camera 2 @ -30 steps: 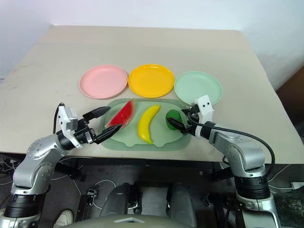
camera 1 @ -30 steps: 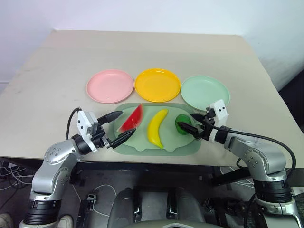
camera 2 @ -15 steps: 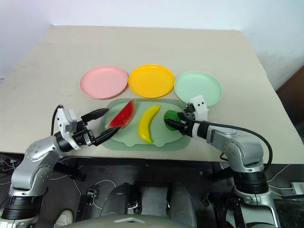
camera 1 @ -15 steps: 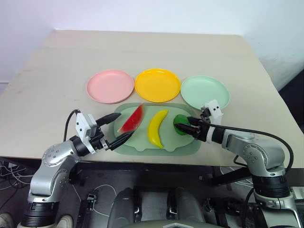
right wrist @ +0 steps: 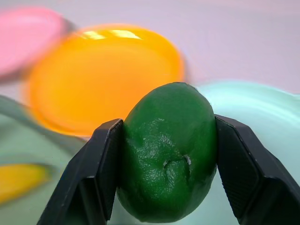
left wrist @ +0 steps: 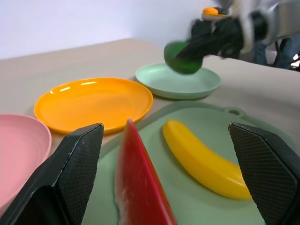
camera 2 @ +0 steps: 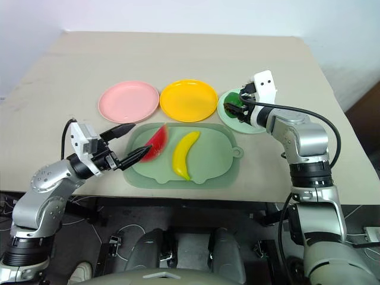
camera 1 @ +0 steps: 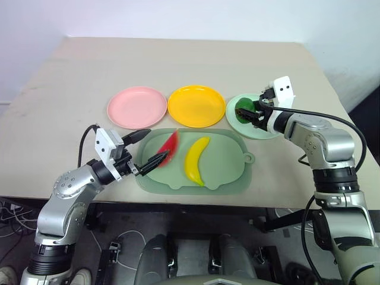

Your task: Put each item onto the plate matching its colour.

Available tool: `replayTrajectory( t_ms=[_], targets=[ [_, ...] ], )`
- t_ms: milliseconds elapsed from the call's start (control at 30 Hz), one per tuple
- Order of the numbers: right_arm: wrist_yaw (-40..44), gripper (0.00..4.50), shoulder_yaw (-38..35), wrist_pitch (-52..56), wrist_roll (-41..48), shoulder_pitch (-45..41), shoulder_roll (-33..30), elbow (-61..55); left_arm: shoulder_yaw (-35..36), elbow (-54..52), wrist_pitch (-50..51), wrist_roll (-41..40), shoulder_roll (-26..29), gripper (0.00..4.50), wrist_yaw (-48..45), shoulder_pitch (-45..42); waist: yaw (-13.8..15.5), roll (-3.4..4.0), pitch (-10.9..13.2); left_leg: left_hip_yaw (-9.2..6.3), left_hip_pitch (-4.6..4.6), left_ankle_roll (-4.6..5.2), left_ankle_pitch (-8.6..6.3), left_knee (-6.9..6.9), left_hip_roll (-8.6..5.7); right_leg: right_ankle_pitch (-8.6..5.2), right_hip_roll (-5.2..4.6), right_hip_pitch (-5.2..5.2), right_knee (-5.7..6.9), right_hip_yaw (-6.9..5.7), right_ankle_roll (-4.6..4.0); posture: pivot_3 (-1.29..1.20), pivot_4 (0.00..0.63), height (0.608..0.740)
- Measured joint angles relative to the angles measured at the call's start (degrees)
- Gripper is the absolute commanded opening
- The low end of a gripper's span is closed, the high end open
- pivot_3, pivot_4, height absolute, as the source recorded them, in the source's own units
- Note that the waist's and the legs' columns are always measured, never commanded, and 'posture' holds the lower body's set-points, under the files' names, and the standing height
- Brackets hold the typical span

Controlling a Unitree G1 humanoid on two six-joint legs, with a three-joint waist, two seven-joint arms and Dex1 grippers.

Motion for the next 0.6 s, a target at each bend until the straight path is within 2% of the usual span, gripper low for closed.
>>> replayTrajectory(
  t_ms=[167,233,267,333,367,500,600],
  targets=[
    [-4.50,2.62,1.84,-4.32,-7.77,-9.93,1.94,21.36,0.07,-1.98,0.24,0.00,-0.17,4.50,1.07,2.36,-0.34,0.08,0.05,0.08,-0.03,-0.07,0.05,-0.01,0.02,-0.01,0.04,-0.12,0.09,0.09,0.00,0.00,0.150,0.695],
    [-4.33,3.35,2.24,-5.92,-9.46,-12.02,2.40,24.86,0.09,-1.98,0.05,0.02,-0.18,4.50,1.06,3.31,-0.48,0.08,0.05,0.08,-0.02,-0.09,0.06,-0.01,0.03,-0.01,0.06,-0.12,0.10,0.10,0.01,0.00,0.150,0.695],
    [-4.06,3.58,2.27,-6.61,-10.06,-12.53,2.58,26.00,0.10,-1.98,-0.21,0.04,-0.21,4.50,1.02,3.63,-0.44,0.08,0.05,0.08,-0.03,-0.09,0.06,-0.01,0.03,-0.01,0.06,-0.12,0.10,0.10,0.01,0.00,0.150,0.695],
    [-3.24,4.30,2.27,-7.42,-10.78,-12.56,2.80,26.87,0.16,-1.97,-0.62,0.05,-0.21,4.50,0.96,3.91,-0.20,0.09,0.06,0.08,-0.03,-0.09,0.06,0.00,0.03,-0.01,0.05,-0.12,0.10,0.11,0.01,0.00,0.150,0.695],
    [-2.79,4.48,2.30,-7.52,-11.14,-12.55,2.90,26.89,0.19,-1.97,-0.82,0.05,-0.21,4.50,0.94,4.04,-0.14,0.12,0.07,0.09,-0.03,-0.09,0.06,0.01,0.03,-0.01,0.04,-0.12,0.11,0.11,0.01,0.00,0.150,0.695],
    [-2.33,4.48,3.36,-8.44,-13.74,-11.72,2.03,24.23,0.45,-1.88,-1.44,0.04,-0.20,4.50,0.78,4.31,-0.03,0.14,0.09,0.08,-0.05,-0.09,0.06,0.00,0.03,-0.01,0.04,-0.15,0.12,0.12,0.01,0.00,0.150,0.695],
    [-1.63,4.48,2.65,-4.46,-13.29,-9.18,0.82,15.97,1.31,-1.18,-1.97,0.03,-0.02,4.50,0.36,4.48,-0.06,0.16,0.10,0.08,-0.10,-0.09,0.06,0.00,0.05,-0.01,0.04,-0.21,0.13,0.14,0.01,0.00,0.150,0.695]
  ],
)
